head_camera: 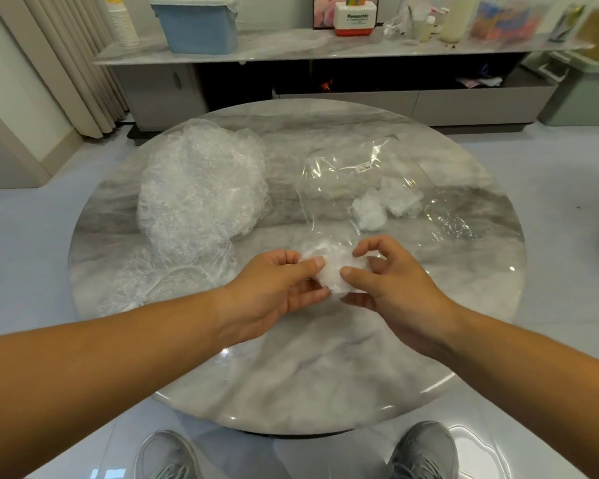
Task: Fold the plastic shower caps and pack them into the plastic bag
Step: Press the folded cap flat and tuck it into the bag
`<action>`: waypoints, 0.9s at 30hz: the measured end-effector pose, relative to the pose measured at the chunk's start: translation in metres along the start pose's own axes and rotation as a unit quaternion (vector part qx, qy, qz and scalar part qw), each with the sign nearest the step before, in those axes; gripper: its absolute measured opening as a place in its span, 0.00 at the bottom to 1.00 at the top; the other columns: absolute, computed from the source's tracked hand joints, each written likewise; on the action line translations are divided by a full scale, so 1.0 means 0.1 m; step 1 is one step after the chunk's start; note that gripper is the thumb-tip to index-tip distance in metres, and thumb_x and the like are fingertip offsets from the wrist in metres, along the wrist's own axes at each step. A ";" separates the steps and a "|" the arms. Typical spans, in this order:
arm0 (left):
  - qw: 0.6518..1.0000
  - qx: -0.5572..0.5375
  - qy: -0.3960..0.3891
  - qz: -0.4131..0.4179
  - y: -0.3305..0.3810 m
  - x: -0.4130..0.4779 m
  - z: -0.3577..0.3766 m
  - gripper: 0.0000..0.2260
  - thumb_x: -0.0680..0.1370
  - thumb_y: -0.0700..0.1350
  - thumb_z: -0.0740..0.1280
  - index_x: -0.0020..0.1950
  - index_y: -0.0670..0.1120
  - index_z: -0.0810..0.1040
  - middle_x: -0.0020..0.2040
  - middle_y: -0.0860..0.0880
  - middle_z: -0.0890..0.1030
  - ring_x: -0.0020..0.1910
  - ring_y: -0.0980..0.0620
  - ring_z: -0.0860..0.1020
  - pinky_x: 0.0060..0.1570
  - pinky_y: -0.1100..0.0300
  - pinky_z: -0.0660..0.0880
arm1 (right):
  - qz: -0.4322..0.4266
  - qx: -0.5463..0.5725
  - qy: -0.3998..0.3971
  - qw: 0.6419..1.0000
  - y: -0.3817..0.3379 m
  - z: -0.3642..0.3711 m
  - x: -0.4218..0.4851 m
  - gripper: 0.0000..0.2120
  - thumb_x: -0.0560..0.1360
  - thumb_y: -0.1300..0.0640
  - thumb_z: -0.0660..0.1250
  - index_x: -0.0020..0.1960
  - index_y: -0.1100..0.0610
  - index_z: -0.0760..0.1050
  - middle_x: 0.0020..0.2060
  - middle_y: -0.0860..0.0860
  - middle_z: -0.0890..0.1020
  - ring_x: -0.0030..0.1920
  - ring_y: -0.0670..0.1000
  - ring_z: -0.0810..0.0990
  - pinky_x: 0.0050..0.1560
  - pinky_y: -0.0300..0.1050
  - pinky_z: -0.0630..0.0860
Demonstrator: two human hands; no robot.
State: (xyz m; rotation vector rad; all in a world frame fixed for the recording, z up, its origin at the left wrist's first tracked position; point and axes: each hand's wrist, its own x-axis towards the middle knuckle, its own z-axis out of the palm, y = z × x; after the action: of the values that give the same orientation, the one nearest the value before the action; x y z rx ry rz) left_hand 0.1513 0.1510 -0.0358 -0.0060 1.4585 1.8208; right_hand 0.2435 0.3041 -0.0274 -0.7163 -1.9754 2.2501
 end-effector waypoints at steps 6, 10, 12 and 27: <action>0.993 0.114 -0.005 0.028 0.10 0.17 0.20 0.08 0.77 0.42 0.73 0.49 0.43 0.75 0.48 0.40 0.84 0.45 0.46 0.85 0.44 0.55 0.83 | -0.068 -0.160 0.003 0.985 -0.09 -0.34 0.07 0.08 0.76 0.68 0.71 0.48 0.56 0.83 0.46 0.61 0.85 0.42 0.51 0.84 0.49 0.46 0.84; 0.839 0.504 0.006 0.204 0.09 0.36 0.21 0.08 0.80 0.53 0.68 0.56 0.52 0.80 0.62 0.53 0.78 0.62 0.55 0.76 0.60 0.63 0.72 | -0.114 -0.167 0.094 0.975 -0.18 -0.56 0.22 0.04 0.77 0.58 0.72 0.47 0.52 0.85 0.47 0.58 0.85 0.43 0.47 0.81 0.52 0.48 0.82; 0.740 0.628 -0.046 0.235 0.06 0.45 0.19 0.12 0.83 0.55 0.62 0.62 0.54 0.81 0.75 0.53 0.68 0.76 0.53 0.63 0.71 0.60 0.61 | -0.097 -0.066 0.099 0.988 -0.21 -0.61 0.32 0.08 0.80 0.56 0.68 0.45 0.53 0.85 0.49 0.57 0.86 0.46 0.47 0.82 0.56 0.45 0.82; 0.577 0.792 -0.105 0.168 -0.12 0.65 0.19 0.28 0.83 0.63 0.51 0.80 0.53 0.62 0.83 0.48 0.51 0.81 0.49 0.51 0.78 0.53 0.51 | 0.005 -0.202 0.021 0.979 0.09 -0.97 0.46 0.29 0.77 0.29 0.53 0.54 0.48 0.84 0.54 0.48 0.85 0.53 0.49 0.85 0.67 0.53 0.75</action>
State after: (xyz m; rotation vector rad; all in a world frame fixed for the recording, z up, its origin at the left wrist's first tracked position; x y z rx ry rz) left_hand 0.1218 0.2031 -0.0691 1.3712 2.4423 0.0721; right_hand 0.2420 0.4077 -0.0564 -0.7958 -2.4398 1.8326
